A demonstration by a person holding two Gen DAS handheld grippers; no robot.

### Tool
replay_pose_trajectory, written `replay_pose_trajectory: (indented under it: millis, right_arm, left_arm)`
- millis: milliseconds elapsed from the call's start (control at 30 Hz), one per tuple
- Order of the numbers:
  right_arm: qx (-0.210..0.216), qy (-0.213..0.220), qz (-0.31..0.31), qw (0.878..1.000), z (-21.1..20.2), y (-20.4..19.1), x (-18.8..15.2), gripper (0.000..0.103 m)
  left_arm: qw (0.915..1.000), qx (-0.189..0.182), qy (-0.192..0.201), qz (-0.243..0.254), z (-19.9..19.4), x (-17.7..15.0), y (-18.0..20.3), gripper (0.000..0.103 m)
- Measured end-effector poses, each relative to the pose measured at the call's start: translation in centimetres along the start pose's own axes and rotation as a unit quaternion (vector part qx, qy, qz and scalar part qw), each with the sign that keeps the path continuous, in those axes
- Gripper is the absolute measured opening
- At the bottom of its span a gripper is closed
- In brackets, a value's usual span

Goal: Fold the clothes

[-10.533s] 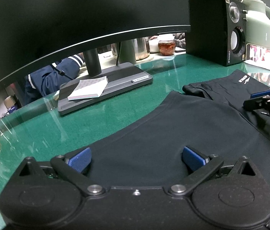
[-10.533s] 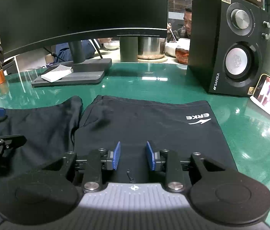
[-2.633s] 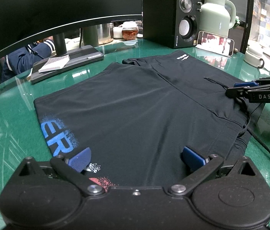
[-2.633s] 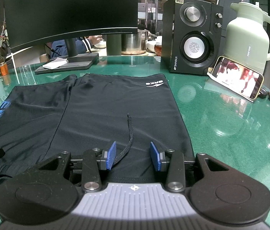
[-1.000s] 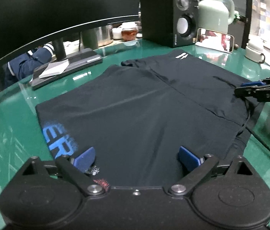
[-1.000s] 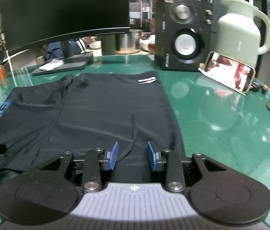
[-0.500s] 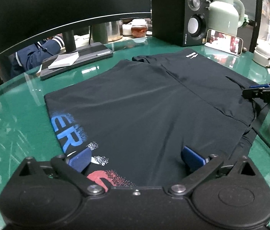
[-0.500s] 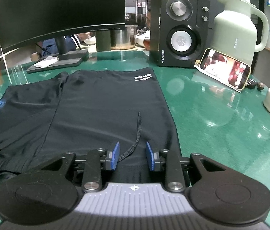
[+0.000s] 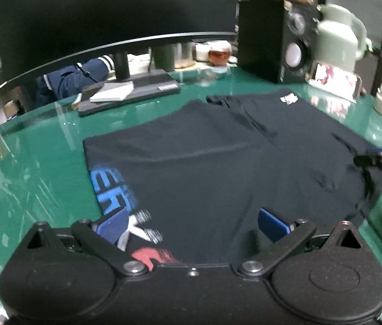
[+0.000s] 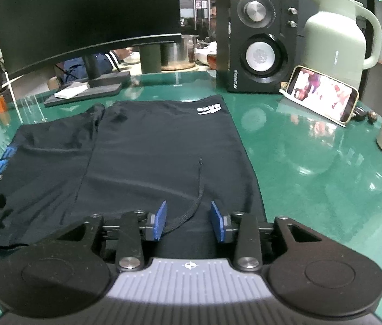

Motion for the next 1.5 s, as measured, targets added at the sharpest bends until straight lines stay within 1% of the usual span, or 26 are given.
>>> replay_pose_trajectory:
  millis: [100, 233, 400, 467, 533, 633, 700, 733, 833, 900, 1033, 1233, 1367, 1500]
  right_arm:
    - [-0.002, 0.005, -0.003, 1.000, -0.1, -0.1, 0.6, 0.040]
    - [-0.006, 0.012, -0.013, 1.000, 0.1, -0.5, 1.7, 0.040]
    - [-0.015, 0.006, -0.030, 0.999, 1.3, -1.2, 3.0, 0.039]
    - [-0.012, 0.005, -0.035, 0.999, 1.9, -1.6, 3.6, 0.037]
    - [-0.002, 0.007, -0.038, 0.999, 2.4, -2.1, 4.2, 0.030]
    - [0.014, 0.006, -0.038, 0.999, 3.7, -2.8, 5.3, 0.025]
    - [0.018, 0.001, -0.037, 0.999, 4.9, -3.3, 6.0, 0.024]
    - [0.018, -0.003, -0.038, 0.999, 5.7, -3.5, 6.4, 0.023]
    - [0.013, -0.023, -0.041, 0.999, 8.1, -4.1, 6.9, 0.022]
    - [0.010, -0.022, -0.050, 0.998, 9.2, -4.6, 7.2, 0.022]
    - [0.016, -0.022, -0.047, 0.999, 10.3, -5.5, 8.0, 0.022]
    - [0.009, -0.022, -0.046, 0.999, 11.8, -6.8, 9.3, 0.022]
    - [0.008, -0.022, -0.048, 0.999, 12.6, -7.5, 9.9, 0.022]
    - [0.012, -0.017, -0.043, 0.999, 12.7, -7.4, 9.8, 0.022]
  left_arm:
    - [0.9998, 0.016, 0.002, 0.009, 0.8, 1.0, -0.4, 0.102]
    - [0.9995, 0.030, -0.002, 0.015, 2.2, 2.1, -0.9, 0.102]
    - [0.9990, 0.038, -0.004, 0.024, 3.8, 3.0, -1.1, 0.102]
    - [0.9988, 0.039, -0.002, 0.029, 4.5, 3.4, -1.1, 0.102]
    - [0.9988, 0.039, 0.002, 0.030, 5.0, 3.8, -1.1, 0.102]
    - [0.9986, 0.043, 0.001, 0.031, 6.2, 4.4, -1.4, 0.102]
    - [0.9984, 0.046, -0.004, 0.033, 7.1, 4.7, -1.5, 0.100]
    - [0.9982, 0.048, -0.006, 0.036, 7.4, 4.7, -1.6, 0.101]
    - [0.9987, 0.043, -0.008, 0.027, 8.1, 4.9, -2.3, 0.101]
    - [0.9985, 0.049, -0.007, 0.024, 8.4, 5.0, -3.0, 0.102]
    - [0.9986, 0.049, -0.006, 0.017, 8.9, 5.3, -4.2, 0.103]
    - [0.9985, 0.052, -0.003, 0.017, 9.7, 5.9, -6.1, 0.103]
    - [0.9991, 0.042, -0.004, 0.009, 9.9, 6.0, -7.1, 0.103]
    - [0.9993, 0.036, -0.007, 0.005, 9.9, 6.0, -7.2, 0.103]
Point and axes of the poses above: each gripper's, at about its wrist camera, not at the fingertips, and z roughly the way its jaws point, y to its right, x to its top, the point moved 3 cm from there along z, roughly the way its jaws point, and after that the axes turned 4 degrees about -y, right-handed, at the moved point
